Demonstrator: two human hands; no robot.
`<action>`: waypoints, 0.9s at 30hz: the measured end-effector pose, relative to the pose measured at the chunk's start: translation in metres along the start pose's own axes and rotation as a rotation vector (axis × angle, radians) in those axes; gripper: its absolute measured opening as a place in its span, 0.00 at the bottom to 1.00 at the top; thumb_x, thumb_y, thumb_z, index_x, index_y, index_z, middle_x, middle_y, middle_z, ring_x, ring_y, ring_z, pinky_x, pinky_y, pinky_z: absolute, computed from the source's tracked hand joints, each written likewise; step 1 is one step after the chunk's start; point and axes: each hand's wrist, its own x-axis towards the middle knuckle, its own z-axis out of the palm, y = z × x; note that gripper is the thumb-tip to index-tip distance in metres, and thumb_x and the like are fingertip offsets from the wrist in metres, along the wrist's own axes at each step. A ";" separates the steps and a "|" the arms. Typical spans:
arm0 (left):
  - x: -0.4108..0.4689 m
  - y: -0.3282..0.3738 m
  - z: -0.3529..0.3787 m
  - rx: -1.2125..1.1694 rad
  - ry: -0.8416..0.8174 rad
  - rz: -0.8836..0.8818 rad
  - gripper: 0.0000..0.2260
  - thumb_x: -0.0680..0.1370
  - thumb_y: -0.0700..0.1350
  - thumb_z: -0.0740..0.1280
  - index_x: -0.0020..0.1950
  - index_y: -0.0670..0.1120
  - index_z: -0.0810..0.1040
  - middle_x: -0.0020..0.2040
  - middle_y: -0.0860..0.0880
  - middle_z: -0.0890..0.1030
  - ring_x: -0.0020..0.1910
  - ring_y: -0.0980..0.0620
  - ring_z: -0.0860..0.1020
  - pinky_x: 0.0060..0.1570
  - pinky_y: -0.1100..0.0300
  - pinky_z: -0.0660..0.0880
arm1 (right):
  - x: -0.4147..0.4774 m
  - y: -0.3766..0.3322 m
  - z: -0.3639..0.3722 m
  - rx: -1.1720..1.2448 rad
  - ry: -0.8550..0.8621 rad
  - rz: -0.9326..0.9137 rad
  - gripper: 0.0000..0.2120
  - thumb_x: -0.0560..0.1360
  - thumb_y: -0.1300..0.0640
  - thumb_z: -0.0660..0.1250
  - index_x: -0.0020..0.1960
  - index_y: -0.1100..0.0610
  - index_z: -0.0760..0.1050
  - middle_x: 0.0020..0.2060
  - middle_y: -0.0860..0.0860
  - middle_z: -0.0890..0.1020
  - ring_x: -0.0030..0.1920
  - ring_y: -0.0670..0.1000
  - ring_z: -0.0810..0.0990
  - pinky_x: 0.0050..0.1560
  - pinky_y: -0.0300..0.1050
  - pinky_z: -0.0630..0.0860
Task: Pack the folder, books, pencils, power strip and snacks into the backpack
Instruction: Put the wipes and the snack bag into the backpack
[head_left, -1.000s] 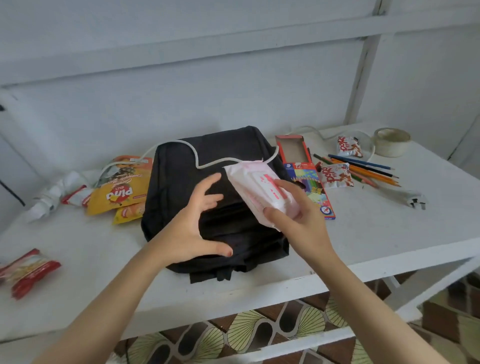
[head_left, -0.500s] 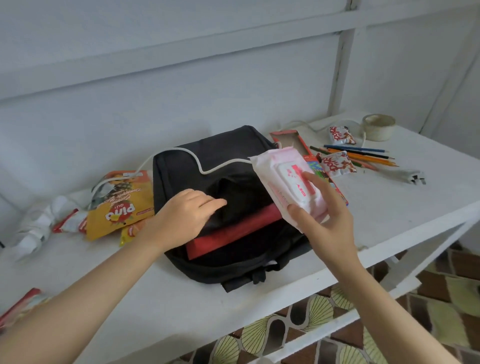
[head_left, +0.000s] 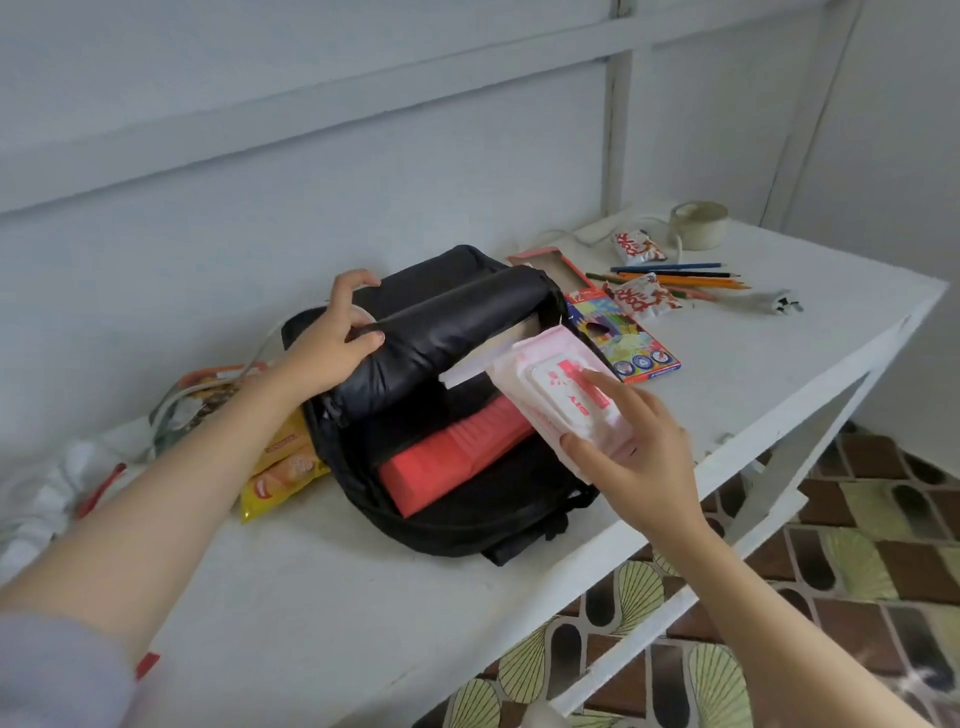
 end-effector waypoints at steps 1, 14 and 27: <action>0.000 -0.002 0.003 0.163 0.032 0.070 0.18 0.79 0.40 0.61 0.66 0.55 0.62 0.59 0.45 0.74 0.51 0.51 0.73 0.51 0.59 0.65 | -0.001 -0.001 0.002 -0.023 -0.002 0.000 0.27 0.65 0.38 0.62 0.64 0.35 0.68 0.54 0.39 0.72 0.56 0.46 0.72 0.60 0.61 0.71; -0.031 -0.026 0.015 0.713 -0.048 0.286 0.33 0.77 0.60 0.58 0.70 0.69 0.35 0.51 0.45 0.70 0.35 0.49 0.73 0.31 0.58 0.72 | 0.002 -0.013 0.015 -0.383 -0.123 -0.084 0.29 0.66 0.36 0.61 0.66 0.39 0.68 0.58 0.45 0.76 0.54 0.46 0.73 0.58 0.45 0.58; -0.010 0.008 -0.033 0.673 -0.081 0.439 0.24 0.81 0.47 0.57 0.71 0.67 0.54 0.48 0.49 0.65 0.32 0.56 0.64 0.33 0.61 0.63 | 0.039 -0.066 0.081 -0.380 -0.476 -0.108 0.24 0.71 0.42 0.65 0.65 0.45 0.65 0.50 0.49 0.75 0.52 0.53 0.74 0.52 0.48 0.65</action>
